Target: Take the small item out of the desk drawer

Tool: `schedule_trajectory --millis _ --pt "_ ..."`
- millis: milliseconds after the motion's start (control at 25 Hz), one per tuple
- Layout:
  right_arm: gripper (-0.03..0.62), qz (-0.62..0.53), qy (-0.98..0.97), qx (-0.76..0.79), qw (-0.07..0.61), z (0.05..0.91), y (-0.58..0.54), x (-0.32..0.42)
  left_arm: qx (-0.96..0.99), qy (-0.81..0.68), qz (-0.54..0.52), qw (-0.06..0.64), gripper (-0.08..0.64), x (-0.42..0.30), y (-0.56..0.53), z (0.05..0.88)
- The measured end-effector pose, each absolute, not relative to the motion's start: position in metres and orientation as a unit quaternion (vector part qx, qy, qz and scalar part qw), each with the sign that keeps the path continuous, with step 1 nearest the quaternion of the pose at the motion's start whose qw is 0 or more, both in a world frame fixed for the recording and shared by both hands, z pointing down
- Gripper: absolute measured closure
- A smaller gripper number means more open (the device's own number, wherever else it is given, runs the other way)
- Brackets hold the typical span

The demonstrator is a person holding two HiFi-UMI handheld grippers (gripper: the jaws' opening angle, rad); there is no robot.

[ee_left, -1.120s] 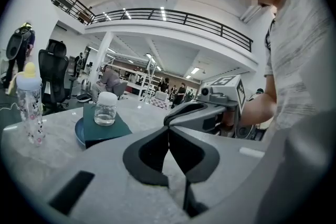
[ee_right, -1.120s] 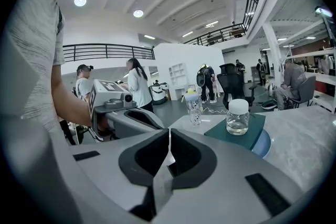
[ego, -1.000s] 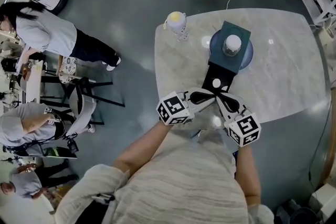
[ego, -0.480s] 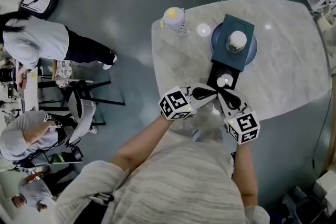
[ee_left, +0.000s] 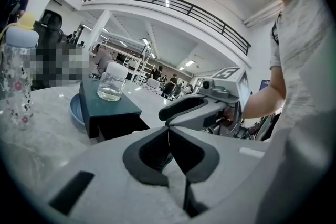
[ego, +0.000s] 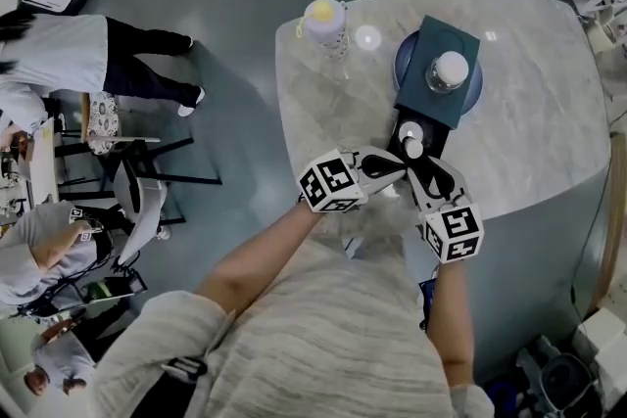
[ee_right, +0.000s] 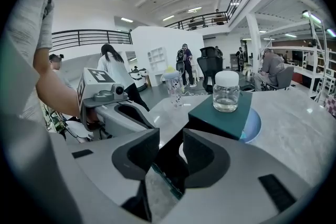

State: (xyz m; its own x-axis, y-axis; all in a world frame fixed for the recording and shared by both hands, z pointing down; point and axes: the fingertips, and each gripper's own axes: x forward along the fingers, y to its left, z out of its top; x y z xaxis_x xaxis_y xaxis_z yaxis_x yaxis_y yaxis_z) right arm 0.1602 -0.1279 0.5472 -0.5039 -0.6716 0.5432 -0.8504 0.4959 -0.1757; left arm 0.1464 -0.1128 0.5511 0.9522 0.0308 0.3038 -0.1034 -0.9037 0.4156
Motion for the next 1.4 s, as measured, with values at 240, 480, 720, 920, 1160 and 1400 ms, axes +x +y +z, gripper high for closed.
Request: schedule_trajectory --millis 240,480,720,920,1160,1400 --pt "0.448 0.226 -0.835 0.449 0.225 0.561 -0.14 0.16 0.96 -0.022 0.159 0.23 0.545 0.141 -0.12 0.561" --pt "0.428 0.221 -0.823 0.454 0.26 0.577 -0.149 0.162 0.957 -0.029 0.163 0.24 0.545 0.134 -0.123 0.568" --pt "0.408 0.226 -0.809 0.449 0.304 0.598 -0.156 0.167 0.954 -0.033 0.166 0.249 0.545 0.133 -0.125 0.573" --pt "0.391 0.239 -0.801 0.442 0.326 0.612 -0.159 0.163 0.953 -0.033 0.164 0.252 0.545 0.134 -0.125 0.574" --pt "0.39 0.247 -0.787 0.442 0.352 0.627 -0.163 0.161 0.952 -0.032 0.165 0.255 0.545 0.133 -0.125 0.575" --pt "0.391 0.249 -0.771 0.45 0.377 0.637 -0.165 0.162 0.952 -0.038 0.164 0.257 0.545 0.128 -0.127 0.575"
